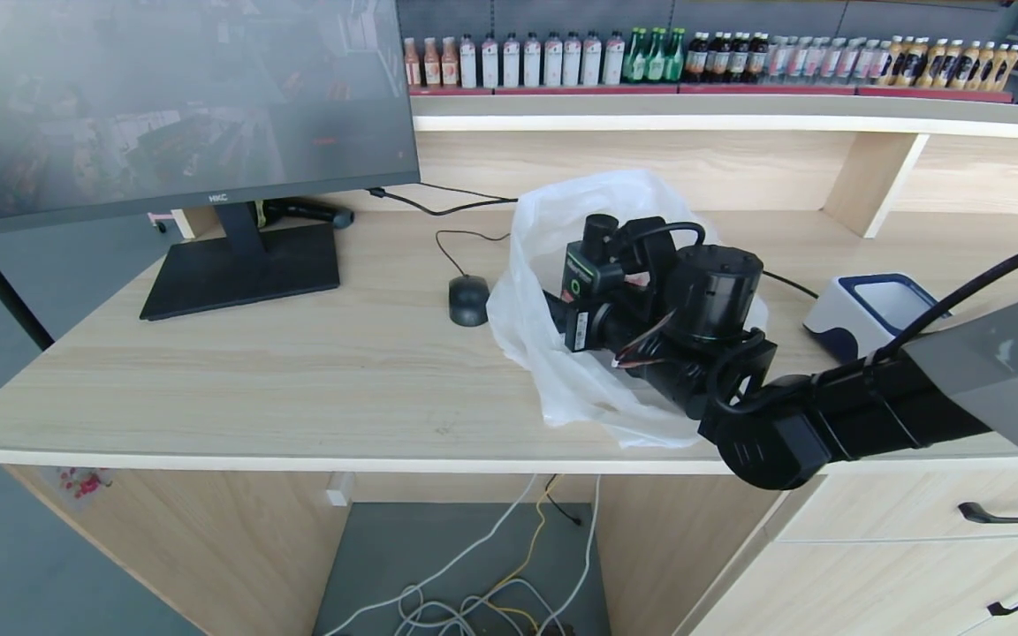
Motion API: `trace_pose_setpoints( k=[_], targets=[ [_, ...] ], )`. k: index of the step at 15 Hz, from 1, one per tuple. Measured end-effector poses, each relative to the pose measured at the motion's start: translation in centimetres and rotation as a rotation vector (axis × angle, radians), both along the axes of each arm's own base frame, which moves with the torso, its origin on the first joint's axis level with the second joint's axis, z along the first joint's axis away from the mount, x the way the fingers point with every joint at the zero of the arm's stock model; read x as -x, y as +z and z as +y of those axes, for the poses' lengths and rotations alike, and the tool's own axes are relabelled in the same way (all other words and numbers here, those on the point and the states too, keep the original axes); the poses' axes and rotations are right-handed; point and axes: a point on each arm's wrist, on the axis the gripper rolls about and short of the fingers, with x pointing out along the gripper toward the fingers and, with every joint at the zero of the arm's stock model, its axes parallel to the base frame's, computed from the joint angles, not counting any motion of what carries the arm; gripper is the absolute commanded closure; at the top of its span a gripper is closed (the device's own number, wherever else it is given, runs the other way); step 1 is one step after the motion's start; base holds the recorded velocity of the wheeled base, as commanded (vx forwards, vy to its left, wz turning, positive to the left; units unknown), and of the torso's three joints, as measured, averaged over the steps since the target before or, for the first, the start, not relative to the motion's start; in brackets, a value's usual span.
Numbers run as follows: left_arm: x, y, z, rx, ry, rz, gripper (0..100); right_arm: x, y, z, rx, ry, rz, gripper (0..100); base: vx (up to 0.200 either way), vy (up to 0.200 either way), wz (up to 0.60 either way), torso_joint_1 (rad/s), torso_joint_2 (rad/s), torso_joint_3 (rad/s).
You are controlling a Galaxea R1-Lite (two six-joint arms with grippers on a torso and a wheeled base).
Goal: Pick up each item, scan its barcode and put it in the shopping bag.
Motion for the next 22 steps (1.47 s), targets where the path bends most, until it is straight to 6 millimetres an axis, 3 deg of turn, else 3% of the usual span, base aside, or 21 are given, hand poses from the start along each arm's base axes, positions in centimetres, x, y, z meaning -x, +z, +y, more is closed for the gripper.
trace_pose_setpoints(
  k=[8, 15, 18, 22],
  targets=[
    [0.0, 0.0, 0.0, 0.0, 0.0, 0.0, 0, 1.7, 3.7, -1.0, -0.036, 0.002, -0.081, 0, 0.0, 0.0, 0.0, 0.0, 0.0, 0.0],
    [0.0, 0.0, 0.0, 0.0, 0.0, 0.0, 0, 7.2, 7.6, -4.1, -0.077, 0.014, -0.132, 0, 0.0, 0.0, 0.0, 0.0, 0.0, 0.0],
    [0.0, 0.0, 0.0, 0.0, 0.0, 0.0, 0, 9.9, 8.1, -5.7, -0.145, 0.023, -0.193, 0, 0.0, 0.0, 0.0, 0.0, 0.0, 0.0],
    [0.0, 0.0, 0.0, 0.001, 0.0, 0.0, 0, 12.1, 7.0, -7.2, -0.242, 0.024, -0.33, 0, 0.0, 0.0, 0.0, 0.0, 0.0, 0.0]
  ],
)
